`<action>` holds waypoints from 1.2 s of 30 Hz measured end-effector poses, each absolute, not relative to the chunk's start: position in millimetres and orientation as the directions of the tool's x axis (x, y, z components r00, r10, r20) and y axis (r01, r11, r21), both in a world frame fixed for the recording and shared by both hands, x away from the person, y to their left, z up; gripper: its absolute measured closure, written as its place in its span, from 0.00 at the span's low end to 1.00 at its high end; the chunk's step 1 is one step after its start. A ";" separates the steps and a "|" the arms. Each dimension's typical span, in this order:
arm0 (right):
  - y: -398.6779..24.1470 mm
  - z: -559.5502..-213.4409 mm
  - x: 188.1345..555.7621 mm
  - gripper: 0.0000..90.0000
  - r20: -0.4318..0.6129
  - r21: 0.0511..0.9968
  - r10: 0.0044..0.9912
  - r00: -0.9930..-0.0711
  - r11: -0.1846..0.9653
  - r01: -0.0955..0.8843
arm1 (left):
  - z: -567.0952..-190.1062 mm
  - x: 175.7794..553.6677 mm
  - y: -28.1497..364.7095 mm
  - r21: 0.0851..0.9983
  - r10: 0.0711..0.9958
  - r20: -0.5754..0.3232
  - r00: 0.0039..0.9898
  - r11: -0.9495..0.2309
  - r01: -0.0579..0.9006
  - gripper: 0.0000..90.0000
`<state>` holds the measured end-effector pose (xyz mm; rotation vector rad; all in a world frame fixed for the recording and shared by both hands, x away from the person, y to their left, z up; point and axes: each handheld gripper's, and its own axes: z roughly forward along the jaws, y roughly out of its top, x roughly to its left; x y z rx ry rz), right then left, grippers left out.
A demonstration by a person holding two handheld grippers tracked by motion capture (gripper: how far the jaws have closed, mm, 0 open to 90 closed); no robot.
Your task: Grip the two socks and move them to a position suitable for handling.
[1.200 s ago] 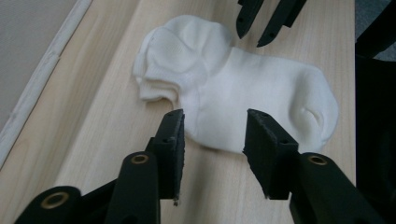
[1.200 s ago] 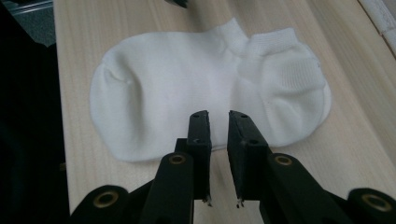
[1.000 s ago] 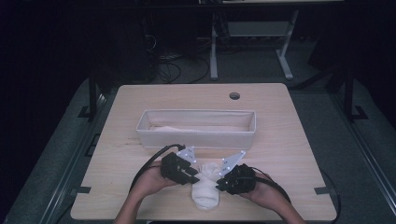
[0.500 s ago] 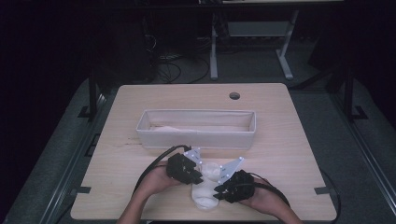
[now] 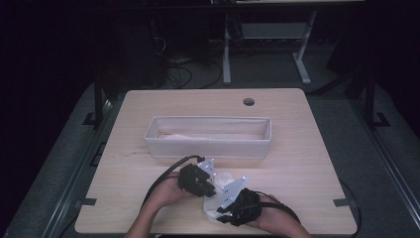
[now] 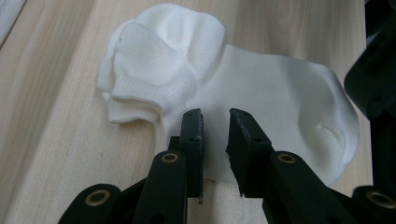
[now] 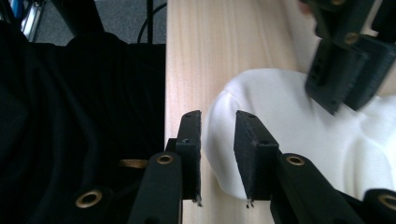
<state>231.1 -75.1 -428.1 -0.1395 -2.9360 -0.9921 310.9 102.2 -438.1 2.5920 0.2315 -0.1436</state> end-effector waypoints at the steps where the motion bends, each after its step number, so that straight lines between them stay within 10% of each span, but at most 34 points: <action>1: -73.3 -429.0 230.6 0.79 0.067 0.601 0.068 -0.995 0.793 0.094 | -438.1 310.8 102.1 0.499 0.135 -0.146 0.980 -0.846 0.190 0.83; 36: -61.8 -448.9 228.9 0.74 -0.004 0.555 0.040 -0.999 0.831 0.031 | -440.8 313.5 105.8 0.485 0.150 -0.147 0.978 -0.850 0.204 0.81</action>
